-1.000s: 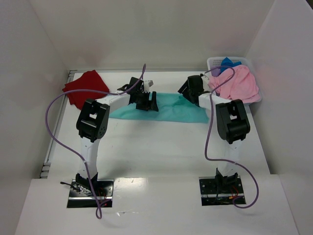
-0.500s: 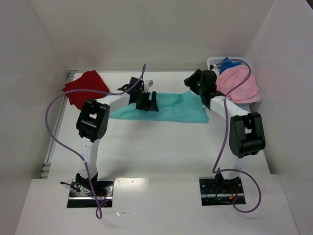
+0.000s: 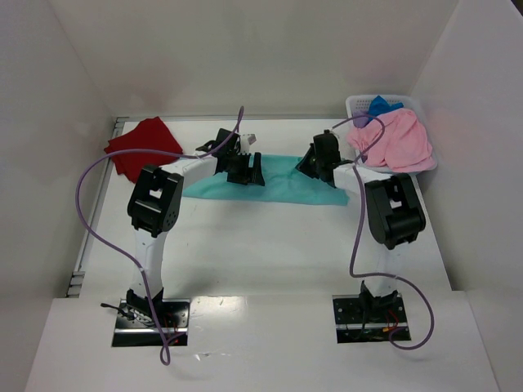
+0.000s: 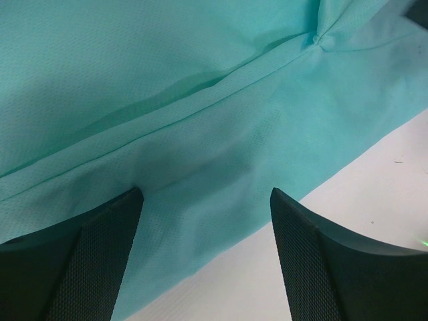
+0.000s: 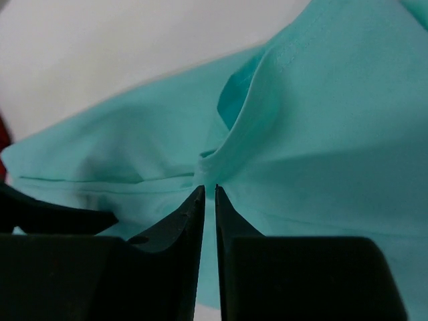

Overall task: Fold and stack the t-shirts
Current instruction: Fold the other side of the tshirt into a rectangle

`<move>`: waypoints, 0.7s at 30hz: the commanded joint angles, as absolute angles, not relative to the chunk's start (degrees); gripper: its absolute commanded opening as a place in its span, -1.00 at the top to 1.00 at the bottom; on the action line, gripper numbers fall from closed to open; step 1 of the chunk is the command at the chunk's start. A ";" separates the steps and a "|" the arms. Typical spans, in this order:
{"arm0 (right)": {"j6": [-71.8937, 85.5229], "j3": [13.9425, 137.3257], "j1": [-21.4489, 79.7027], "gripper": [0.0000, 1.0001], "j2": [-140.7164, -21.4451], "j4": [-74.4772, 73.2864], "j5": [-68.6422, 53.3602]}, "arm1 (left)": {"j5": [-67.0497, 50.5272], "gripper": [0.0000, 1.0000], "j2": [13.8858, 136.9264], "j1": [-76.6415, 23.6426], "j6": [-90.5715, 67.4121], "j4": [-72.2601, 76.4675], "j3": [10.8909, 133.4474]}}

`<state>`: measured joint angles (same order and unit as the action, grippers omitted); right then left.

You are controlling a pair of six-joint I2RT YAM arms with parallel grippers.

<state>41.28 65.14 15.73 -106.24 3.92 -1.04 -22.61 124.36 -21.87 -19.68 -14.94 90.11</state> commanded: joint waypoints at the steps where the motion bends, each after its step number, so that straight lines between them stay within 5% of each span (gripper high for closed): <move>1: 39.55 72.49 16.17 0.68 -112.04 1.15 -0.44 | -18.98 -0.73 129.55 -21.71 -18.46 -19.51 86.84; 21: 38.41 88.50 16.17 0.62 -125.24 -1.66 -0.44 | -19.51 -0.73 129.55 -21.18 -18.46 -19.51 86.84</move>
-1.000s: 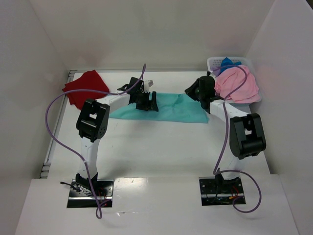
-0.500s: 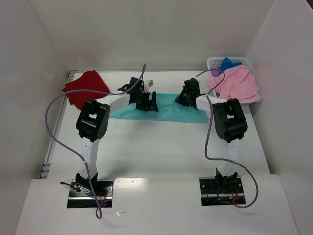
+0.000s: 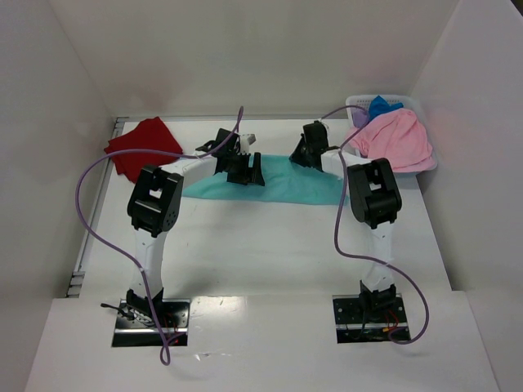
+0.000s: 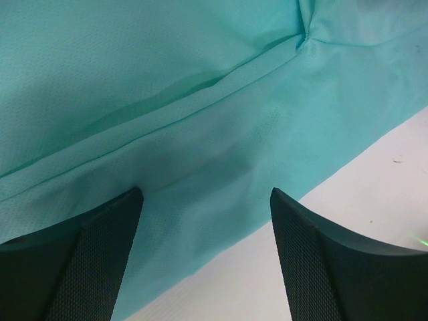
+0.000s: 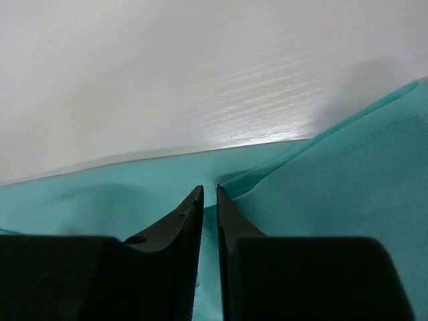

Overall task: Fold and stack the t-shirts
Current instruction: Fold the other side of the tshirt into a rectangle

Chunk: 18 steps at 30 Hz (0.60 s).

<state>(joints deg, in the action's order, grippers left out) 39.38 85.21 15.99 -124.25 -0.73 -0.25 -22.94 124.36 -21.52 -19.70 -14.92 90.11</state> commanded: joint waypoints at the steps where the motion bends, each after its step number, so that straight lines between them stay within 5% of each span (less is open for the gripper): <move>1: 37.89 88.51 16.17 0.62 -125.24 -1.67 0.34 | -19.51 -0.73 129.55 -21.18 -18.46 -19.51 86.84; 7: 35.77 89.73 15.65 0.46 -118.15 -1.15 2.64 | -20.12 -0.75 128.50 -21.18 -18.46 -19.51 86.84; 16: 30.16 91.93 11.78 -0.51 -103.81 -2.72 0.97 | -20.65 -1.00 118.75 -19.87 -14.43 -23.20 92.98; 18: 29.62 90.36 11.78 -0.85 -100.03 -4.22 1.58 | -21.62 -1.00 115.76 -18.37 -11.18 -24.78 94.22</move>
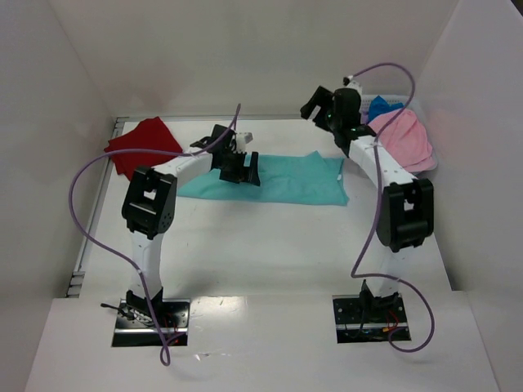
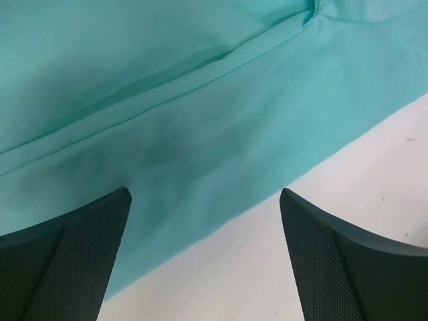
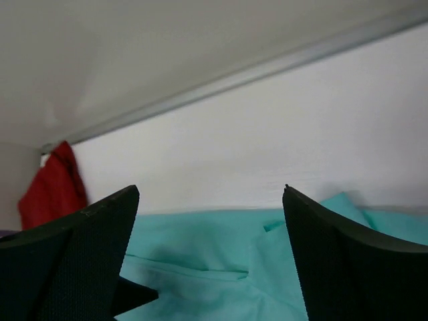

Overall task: Fold and stack the t-shirts
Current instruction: Fold the other side of the tshirt into a rectangle, then rotate the tshirt 90 degrees

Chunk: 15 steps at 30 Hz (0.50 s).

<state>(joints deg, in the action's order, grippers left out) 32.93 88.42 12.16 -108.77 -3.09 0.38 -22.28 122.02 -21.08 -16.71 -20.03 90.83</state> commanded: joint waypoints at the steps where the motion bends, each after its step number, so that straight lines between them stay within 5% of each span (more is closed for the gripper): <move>1: 29.01 89.22 11.78 -0.90 -98.71 -4.83 1.58 | -21.62 -1.00 114.88 -17.76 -9.42 -24.79 95.44; 8: 31.72 74.28 11.78 -0.98 -87.20 -4.83 1.58 | -19.26 -1.00 109.95 -15.82 24.72 -29.97 95.54; 15: 33.75 64.18 11.78 -1.00 -79.11 -6.59 -0.79 | -18.70 -1.00 114.69 -8.54 41.64 -36.82 99.40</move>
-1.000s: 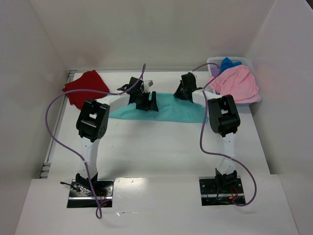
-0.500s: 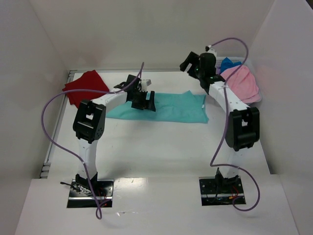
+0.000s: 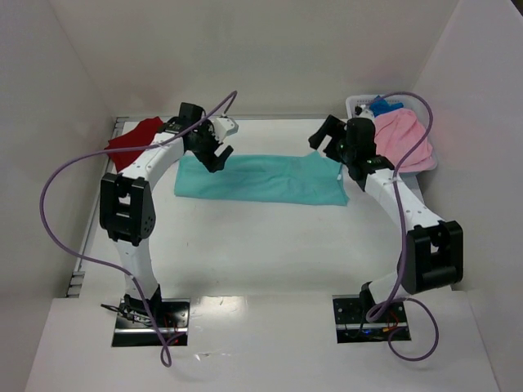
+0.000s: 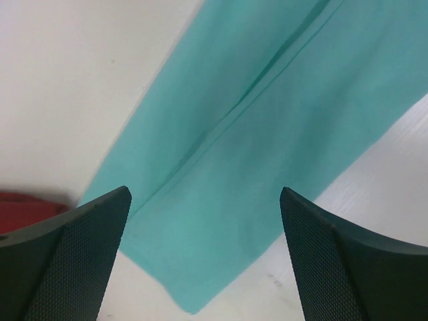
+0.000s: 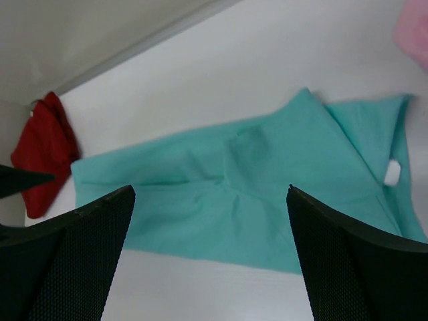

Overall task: Fold and stack the t-shirts
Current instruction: Rotate the tshirt 90 degrees

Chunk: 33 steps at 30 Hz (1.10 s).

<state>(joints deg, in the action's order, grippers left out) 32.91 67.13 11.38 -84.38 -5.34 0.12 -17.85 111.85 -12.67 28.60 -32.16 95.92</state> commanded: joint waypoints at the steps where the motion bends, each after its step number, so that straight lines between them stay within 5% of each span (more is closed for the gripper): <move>1: 33.75 63.46 11.78 -1.00 -78.32 -6.59 -0.79 | -20.72 -1.00 114.70 -7.66 42.36 -36.83 99.40; 20: 36.12 60.99 11.78 -1.00 -75.76 -11.51 0.88 | -23.03 -1.00 120.15 -5.36 44.30 -36.47 94.92; 33: 35.07 64.34 11.78 -1.00 -78.74 -14.50 -0.17 | -10.63 -1.00 124.01 -9.40 39.55 -36.47 95.28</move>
<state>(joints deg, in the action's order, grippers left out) 35.97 61.52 11.38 -77.76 -13.52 -0.01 -12.14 123.66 -8.49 40.34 -36.21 95.37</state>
